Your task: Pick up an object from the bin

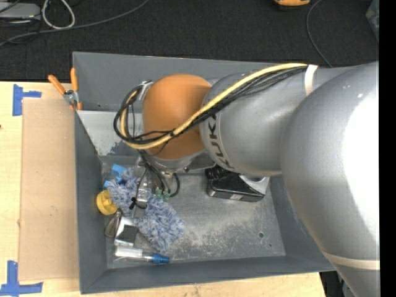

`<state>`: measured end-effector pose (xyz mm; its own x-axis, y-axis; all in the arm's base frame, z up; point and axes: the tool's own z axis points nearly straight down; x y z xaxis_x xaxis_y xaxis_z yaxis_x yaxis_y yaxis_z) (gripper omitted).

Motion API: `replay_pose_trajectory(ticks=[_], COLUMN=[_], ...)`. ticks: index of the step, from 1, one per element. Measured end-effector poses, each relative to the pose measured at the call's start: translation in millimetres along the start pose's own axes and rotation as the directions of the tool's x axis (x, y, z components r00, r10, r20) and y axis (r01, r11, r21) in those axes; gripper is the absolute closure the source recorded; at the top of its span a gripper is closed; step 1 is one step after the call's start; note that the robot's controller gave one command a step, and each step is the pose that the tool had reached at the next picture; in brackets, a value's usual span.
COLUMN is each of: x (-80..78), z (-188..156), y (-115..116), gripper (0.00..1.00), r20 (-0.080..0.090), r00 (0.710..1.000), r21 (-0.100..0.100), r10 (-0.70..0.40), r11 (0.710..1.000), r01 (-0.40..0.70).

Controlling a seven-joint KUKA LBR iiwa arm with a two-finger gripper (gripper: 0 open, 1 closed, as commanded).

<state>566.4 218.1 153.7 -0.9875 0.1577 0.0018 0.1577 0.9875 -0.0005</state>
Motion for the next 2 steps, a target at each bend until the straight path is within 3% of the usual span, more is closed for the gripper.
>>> replay_pose_trajectory(ticks=[1,2], x=[-19.0,-12.5], z=[83.9,84.3], y=[-38.9,-47.9], gripper=[0.00,0.00], r20=[0.003,0.002], r00=[1.000,0.992], r21=[-0.005,-0.005], r10=[-0.014,0.127], r11=[1.000,0.992], r01=[0.014,-0.127])
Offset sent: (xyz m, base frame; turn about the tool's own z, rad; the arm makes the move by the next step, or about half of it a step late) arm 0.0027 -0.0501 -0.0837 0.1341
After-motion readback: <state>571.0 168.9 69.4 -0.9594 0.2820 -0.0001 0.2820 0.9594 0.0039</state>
